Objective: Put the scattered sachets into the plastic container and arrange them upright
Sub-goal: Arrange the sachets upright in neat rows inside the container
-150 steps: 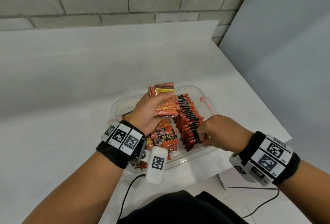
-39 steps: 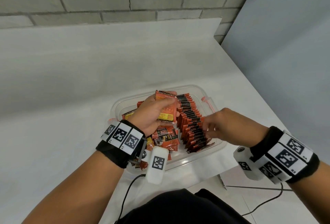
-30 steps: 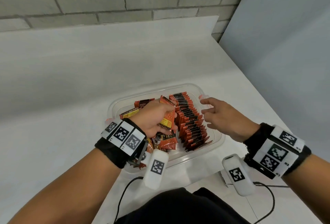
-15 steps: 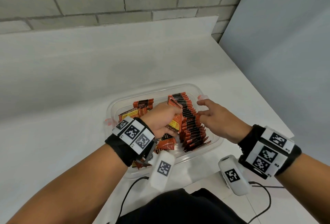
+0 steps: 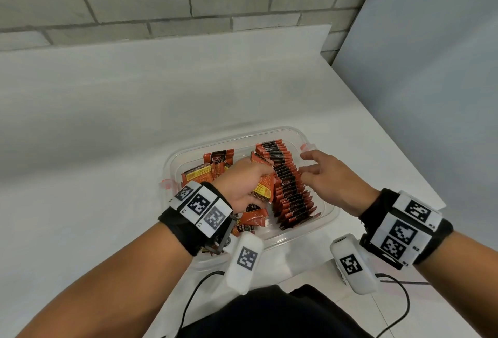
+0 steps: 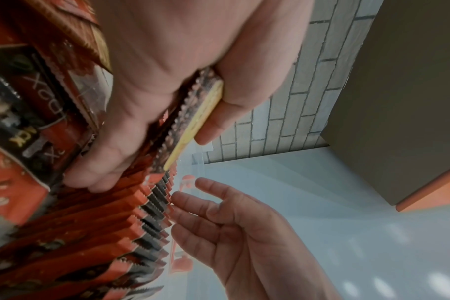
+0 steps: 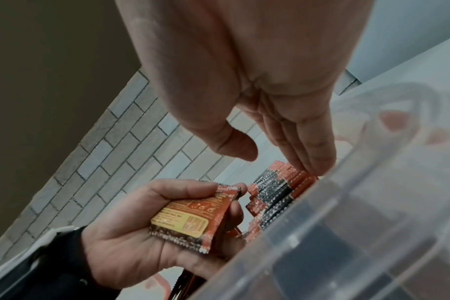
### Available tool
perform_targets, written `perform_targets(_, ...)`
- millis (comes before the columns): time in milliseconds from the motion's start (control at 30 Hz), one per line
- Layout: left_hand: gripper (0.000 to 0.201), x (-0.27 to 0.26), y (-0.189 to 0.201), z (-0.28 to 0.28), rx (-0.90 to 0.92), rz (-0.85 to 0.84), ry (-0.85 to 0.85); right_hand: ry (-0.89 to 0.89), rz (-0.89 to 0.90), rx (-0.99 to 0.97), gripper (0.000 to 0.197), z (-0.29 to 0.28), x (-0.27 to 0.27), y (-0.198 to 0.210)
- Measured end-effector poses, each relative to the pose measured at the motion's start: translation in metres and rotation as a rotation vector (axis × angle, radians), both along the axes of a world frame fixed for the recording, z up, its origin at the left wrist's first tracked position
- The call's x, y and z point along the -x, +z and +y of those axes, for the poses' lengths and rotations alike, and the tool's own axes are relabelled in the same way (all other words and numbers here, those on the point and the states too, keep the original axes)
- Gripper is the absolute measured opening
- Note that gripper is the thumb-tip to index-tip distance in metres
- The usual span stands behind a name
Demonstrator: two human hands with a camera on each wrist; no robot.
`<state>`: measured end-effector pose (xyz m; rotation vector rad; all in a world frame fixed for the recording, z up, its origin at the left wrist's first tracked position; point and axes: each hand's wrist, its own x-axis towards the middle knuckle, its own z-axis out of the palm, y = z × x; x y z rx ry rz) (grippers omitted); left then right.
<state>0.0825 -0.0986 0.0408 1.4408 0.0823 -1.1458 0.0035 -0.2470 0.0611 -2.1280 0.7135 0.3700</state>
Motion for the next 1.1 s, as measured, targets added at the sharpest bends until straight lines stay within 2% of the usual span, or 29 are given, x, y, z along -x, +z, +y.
perform_targets(167,0.013,-0.0017,-0.004,-0.0029,0.006,-0.053,0.093,0.002,0.014,0.03,0.055,0.0019,-0.0012,-0.0018)
perform_targets(367,0.01,-0.0053,-0.0047,-0.0055,0.032,-0.006,0.158,0.018,0.054,0.023,0.055,0.0041,-0.0031,-0.002)
perform_targets(633,0.019,-0.0062,-0.0022,-0.003,0.024,0.0,0.119,0.006,0.067,0.036,0.058,0.0047,-0.0038,-0.0025)
perform_targets(833,0.013,-0.0003,0.0008,-0.0069,-0.022,0.026,0.1,0.013,0.129,0.024,0.059,0.0051,-0.005,-0.0044)
perform_targets(967,0.02,-0.0014,0.0002,-0.0081,-0.004,0.025,0.076,0.017,0.152,0.014,0.06,0.0043,-0.0044,-0.0081)
perform_targets(1100,0.017,0.0005,-0.0031,-0.0077,0.001,0.021,0.089,-0.001,0.15,-0.001,0.061,0.0049,-0.0039,-0.009)
